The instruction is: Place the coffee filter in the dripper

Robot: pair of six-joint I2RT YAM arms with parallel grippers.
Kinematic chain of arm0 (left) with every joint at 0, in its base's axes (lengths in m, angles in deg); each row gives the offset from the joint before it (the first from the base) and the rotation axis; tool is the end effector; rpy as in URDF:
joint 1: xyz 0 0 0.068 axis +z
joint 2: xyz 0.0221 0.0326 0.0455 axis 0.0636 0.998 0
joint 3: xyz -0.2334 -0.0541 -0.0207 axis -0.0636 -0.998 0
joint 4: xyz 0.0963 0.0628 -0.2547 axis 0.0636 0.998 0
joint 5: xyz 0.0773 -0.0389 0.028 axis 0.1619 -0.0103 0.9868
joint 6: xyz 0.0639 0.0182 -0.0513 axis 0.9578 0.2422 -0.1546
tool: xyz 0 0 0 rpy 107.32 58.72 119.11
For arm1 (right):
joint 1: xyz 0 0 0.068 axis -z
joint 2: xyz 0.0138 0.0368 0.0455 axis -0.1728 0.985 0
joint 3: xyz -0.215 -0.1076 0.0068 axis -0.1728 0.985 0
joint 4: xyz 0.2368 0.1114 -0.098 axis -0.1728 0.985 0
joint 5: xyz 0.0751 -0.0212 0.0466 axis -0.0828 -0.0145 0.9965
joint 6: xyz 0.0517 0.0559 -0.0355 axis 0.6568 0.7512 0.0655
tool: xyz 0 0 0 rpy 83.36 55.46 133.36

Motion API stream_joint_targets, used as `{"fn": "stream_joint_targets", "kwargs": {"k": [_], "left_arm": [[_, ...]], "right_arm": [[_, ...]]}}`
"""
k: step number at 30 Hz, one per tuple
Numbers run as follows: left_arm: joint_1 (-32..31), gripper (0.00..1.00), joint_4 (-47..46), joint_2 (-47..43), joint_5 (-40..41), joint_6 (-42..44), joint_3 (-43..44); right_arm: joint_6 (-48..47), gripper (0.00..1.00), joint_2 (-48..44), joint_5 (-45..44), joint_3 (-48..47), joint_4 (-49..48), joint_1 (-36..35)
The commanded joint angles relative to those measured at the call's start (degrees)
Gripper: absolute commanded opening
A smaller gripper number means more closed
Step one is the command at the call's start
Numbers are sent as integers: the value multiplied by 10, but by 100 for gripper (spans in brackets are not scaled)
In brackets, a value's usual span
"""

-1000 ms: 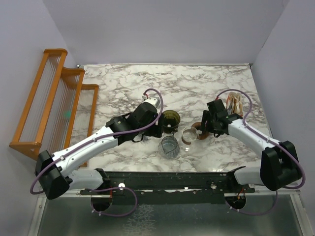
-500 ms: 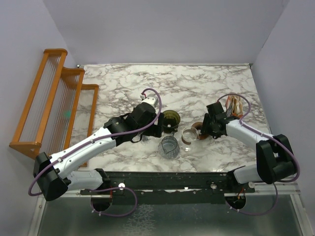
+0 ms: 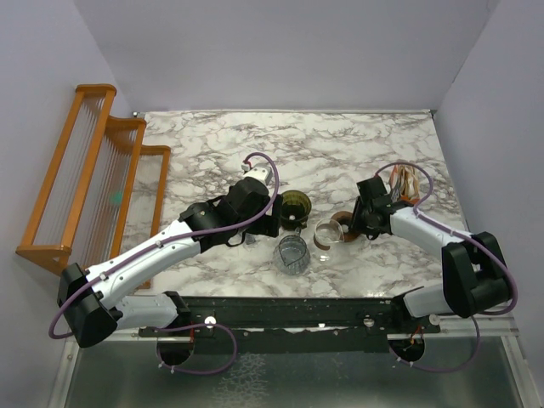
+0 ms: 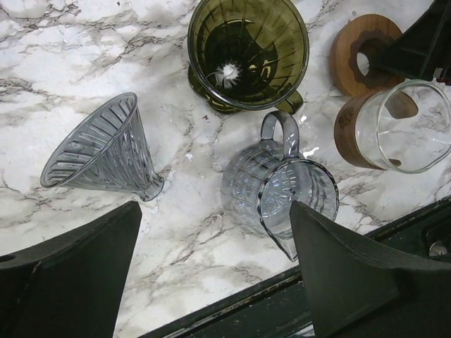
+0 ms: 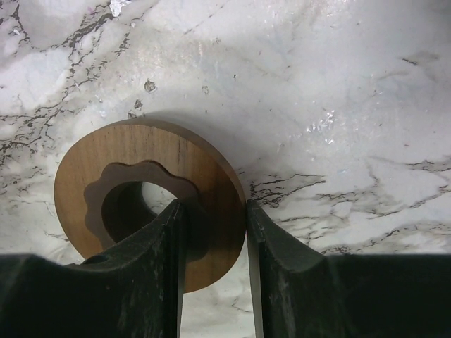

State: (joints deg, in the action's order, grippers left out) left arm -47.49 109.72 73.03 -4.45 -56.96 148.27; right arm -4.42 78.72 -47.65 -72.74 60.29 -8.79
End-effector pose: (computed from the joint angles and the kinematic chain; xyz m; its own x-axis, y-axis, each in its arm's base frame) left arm 0.2063 -0.2294 0.2504 -0.7018 0.1022 -0.7050 0.3539 0.9089 -0.2205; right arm 0.2808 0.0833 0.0881 -0.8327 0.2852 -0.4747 0.2448 0.9584 0.1466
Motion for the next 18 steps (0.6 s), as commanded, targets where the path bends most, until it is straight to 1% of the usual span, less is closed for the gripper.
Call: {"fn": "stream_joint_targets", "kwargs": {"k": [1, 4, 5, 9, 12, 16, 18], "left_arm": [[-3, 88, 5, -15, 21, 7, 2], [-3, 88, 5, -16, 28, 12, 4], [-3, 89, 5, -15, 30, 13, 5], [-3, 89, 5, -17, 39, 16, 9], [-3, 93, 5, -22, 57, 16, 10], [-3, 99, 6, -31, 76, 25, 11], [-3, 99, 6, -35, 84, 28, 10]], "right_arm": [[1, 11, -15, -9, -5, 15, 2], [-4, 1, -32, -26, -16, 33, 2], [-6, 1, -38, -31, -22, 41, 3], [-16, 0, -72, -56, -51, 73, 3], [-28, 0, -96, -66, -82, 96, 3], [-41, 1, -129, -59, -130, 118, 3], [-57, 0, -144, -36, -149, 115, 3]]}}
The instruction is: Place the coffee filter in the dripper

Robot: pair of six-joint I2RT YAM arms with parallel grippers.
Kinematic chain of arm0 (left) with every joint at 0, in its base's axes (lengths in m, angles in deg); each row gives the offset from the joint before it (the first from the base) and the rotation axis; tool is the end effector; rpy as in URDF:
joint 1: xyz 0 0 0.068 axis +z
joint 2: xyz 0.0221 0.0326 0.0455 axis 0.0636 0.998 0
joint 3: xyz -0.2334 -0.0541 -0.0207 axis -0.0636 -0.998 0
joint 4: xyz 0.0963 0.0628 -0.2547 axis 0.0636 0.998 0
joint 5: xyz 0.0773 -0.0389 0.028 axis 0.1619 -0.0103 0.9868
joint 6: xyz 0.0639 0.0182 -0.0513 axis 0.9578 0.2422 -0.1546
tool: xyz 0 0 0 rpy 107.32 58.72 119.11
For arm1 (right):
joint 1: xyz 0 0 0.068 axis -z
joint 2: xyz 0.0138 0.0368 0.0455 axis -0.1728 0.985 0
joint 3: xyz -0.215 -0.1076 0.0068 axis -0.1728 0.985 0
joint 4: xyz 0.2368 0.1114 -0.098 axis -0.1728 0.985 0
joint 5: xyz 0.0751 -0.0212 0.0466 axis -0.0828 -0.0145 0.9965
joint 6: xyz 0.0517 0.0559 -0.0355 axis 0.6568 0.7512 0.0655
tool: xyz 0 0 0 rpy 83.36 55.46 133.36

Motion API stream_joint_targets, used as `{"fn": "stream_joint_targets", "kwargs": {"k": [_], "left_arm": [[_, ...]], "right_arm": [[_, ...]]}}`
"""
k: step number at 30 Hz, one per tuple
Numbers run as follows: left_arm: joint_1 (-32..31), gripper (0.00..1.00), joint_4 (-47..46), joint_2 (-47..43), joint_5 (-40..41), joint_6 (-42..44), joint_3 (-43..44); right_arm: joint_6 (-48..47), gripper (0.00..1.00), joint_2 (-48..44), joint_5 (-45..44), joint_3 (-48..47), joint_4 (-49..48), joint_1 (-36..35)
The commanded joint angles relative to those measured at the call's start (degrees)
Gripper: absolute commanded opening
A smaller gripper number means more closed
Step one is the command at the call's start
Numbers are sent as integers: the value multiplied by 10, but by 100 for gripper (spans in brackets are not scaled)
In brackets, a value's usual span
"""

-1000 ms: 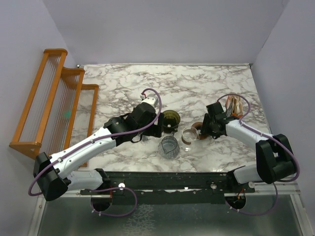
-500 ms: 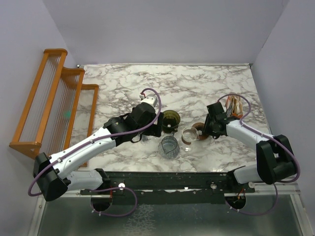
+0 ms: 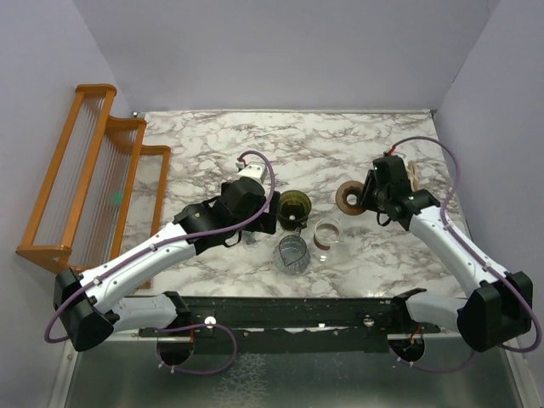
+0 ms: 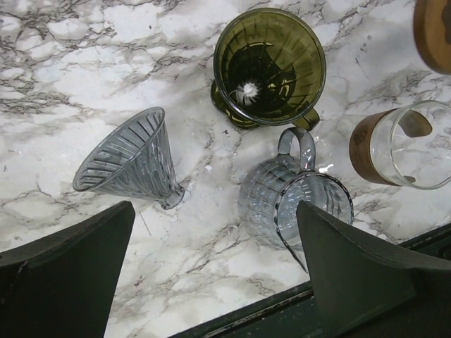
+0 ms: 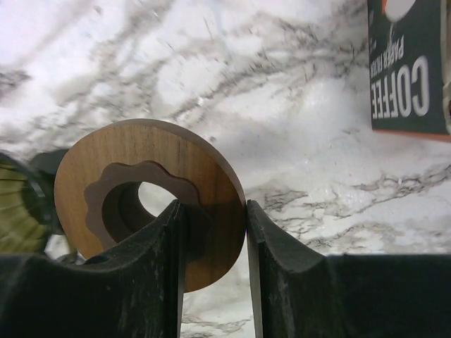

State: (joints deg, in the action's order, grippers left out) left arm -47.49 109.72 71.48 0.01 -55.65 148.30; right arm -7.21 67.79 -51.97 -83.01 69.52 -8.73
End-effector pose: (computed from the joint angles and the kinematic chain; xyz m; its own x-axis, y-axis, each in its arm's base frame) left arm 0.2076 -0.2221 0.2593 -0.6569 0.0932 -0.7482 0.3286 0.9285 -0.1729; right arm 0.2926 0.0812 0.1904 -0.7087 0.2770 -0.6489 0.2137 0.9608 0.1767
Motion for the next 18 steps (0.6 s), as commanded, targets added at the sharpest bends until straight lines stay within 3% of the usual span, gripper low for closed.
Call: {"fn": "stream_joint_targets", "kwargs": {"k": [1, 13, 18], "left_arm": [[-3, 99, 6, -21, 42, 15, 9], [-2, 99, 34, -42, 83, 30, 32], [-2, 99, 43, -65, 101, 34, 47]], "right_arm": [[-35, 0, -40, 21, -56, 23, 2], [-71, 0, -31, 230, -170, 44, -7], [-92, 1, -8, 231, -202, 62, -56]]}}
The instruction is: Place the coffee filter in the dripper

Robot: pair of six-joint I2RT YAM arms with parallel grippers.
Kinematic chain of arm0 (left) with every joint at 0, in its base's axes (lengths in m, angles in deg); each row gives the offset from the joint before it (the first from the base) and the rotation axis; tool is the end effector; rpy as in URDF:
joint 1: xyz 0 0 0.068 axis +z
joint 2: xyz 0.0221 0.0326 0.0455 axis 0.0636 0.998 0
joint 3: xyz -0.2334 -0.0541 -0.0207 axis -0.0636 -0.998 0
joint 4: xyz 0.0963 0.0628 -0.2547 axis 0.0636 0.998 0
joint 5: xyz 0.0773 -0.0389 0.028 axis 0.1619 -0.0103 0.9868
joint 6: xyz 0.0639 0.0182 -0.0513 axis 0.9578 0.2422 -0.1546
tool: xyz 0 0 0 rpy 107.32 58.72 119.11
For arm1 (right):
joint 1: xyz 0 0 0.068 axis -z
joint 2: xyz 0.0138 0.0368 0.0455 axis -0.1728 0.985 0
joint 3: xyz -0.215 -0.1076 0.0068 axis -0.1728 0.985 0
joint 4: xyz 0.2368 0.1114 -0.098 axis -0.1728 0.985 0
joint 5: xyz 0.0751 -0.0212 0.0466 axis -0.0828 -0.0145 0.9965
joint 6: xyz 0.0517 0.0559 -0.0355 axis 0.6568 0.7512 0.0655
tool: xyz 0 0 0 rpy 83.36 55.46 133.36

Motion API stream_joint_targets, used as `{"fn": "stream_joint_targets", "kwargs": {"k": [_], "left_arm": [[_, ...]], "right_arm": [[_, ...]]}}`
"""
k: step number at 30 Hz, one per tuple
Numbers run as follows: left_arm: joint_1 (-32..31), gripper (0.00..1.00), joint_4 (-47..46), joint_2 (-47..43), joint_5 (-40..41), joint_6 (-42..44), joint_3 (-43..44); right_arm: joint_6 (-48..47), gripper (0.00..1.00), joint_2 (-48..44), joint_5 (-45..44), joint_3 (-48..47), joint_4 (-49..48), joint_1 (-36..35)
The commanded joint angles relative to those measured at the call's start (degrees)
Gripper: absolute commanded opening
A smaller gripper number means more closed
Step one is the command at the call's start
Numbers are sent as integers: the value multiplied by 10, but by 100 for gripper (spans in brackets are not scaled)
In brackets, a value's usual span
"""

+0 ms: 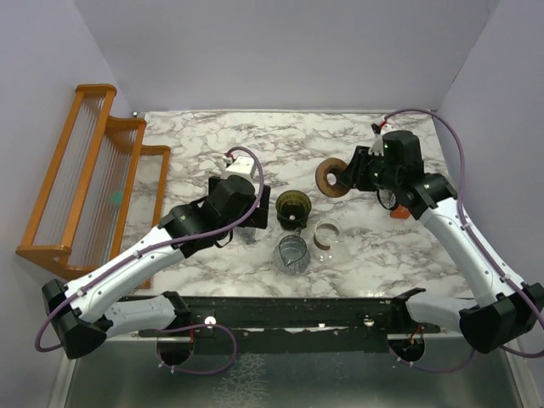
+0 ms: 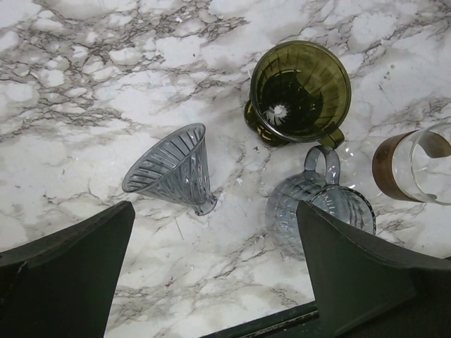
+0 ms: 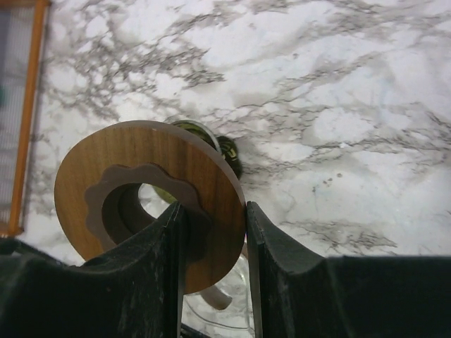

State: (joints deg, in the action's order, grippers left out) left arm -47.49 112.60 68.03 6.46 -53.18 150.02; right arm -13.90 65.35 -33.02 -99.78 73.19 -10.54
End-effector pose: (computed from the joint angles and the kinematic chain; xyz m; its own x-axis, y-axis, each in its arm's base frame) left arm 0.2042 -0.2057 0.2837 -0.5872 0.0929 -0.8041 0.2869 0.9528 -0.0995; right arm 0.2933 0.1175 0.3055 -0.6495 0.1805 -0.7386 -0.1827 0.9059 0.3821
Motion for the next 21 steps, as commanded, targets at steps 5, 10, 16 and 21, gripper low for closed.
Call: {"fn": "stream_joint_targets", "kwargs": {"k": [5, 10, 16, 21], "left_arm": [[-2, 99, 15, -52, 55, 15, 39], [-2, 99, 18, -67, 77, 27, 42], [-2, 99, 21, -82, 88, 21, 34], [-3, 99, 22, -93, 95, 16, 24]], "right_arm": [[-51, 0, 45, -6, -60, 37, -120], [-108, 0, 58, -5, -55, 11, -171], [-193, 0, 110, -26, -84, 45, -220], [-229, 0, 114, -22, -70, 41, -251]]}}
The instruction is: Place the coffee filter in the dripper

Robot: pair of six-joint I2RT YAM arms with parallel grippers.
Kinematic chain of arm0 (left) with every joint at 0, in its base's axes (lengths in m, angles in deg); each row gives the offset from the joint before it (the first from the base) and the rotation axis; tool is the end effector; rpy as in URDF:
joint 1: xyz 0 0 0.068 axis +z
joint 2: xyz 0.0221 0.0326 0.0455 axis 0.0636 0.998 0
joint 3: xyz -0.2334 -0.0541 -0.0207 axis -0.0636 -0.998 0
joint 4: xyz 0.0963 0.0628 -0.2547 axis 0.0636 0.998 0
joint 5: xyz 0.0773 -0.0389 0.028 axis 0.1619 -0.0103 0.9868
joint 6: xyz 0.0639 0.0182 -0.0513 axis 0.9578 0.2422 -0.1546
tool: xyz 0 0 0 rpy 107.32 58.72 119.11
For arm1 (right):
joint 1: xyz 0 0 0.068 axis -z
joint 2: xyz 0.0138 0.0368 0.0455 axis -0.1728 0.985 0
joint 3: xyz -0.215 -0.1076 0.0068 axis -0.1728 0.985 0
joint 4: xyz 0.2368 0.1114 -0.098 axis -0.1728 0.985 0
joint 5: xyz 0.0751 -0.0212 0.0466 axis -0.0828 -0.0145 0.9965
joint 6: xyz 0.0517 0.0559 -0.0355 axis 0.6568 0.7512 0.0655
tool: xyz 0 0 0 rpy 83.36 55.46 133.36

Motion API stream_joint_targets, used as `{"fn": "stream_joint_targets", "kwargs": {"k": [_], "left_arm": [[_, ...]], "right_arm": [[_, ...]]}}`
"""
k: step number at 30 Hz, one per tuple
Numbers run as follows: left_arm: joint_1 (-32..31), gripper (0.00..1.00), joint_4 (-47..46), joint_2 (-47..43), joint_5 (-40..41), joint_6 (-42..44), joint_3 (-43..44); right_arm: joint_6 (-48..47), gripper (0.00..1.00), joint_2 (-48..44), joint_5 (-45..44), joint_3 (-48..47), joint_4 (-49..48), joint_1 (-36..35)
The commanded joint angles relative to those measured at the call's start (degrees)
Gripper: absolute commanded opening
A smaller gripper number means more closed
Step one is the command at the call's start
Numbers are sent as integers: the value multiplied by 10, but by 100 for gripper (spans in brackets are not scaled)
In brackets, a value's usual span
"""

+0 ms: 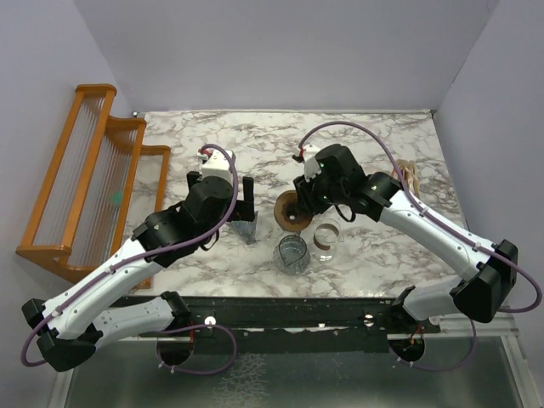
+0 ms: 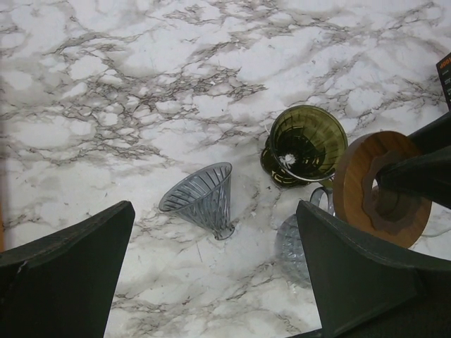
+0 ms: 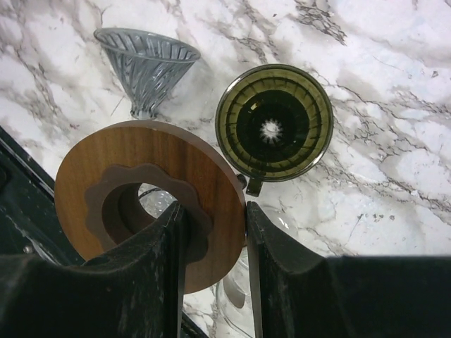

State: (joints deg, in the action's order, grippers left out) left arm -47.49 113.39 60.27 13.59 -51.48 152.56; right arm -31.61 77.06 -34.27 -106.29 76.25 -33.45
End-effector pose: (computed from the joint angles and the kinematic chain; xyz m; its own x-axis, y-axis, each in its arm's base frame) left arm 0.1910 -0.1763 0.3354 -0.4480 -0.0031 -0.8940 0.2214 0.9685 -0.1143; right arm 0.2521 0.2463 0.2784 -0.5587 -0.3903 -0.7318 -0.6746 0.7272 0.1272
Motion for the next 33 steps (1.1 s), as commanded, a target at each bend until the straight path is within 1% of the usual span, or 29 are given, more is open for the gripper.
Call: {"fn": "stream_joint_targets", "kwargs": {"k": [1, 7, 18, 33], "left_arm": [[-2, 99, 14, -16, 24, -1, -2], [-2, 99, 14, -18, 23, -5, -8], [-2, 99, 14, -14, 19, -8, -14], [-3, 99, 13, -8, 21, -7, -17]], "right_arm": [[-70, 0, -2, -6, 0, 8, -28], [-113, 1, 17, -26, 18, 21, -66], [-154, 1, 47, -30, 31, 49, -91], [-154, 1, 70, -38, 46, 60, -104]]}}
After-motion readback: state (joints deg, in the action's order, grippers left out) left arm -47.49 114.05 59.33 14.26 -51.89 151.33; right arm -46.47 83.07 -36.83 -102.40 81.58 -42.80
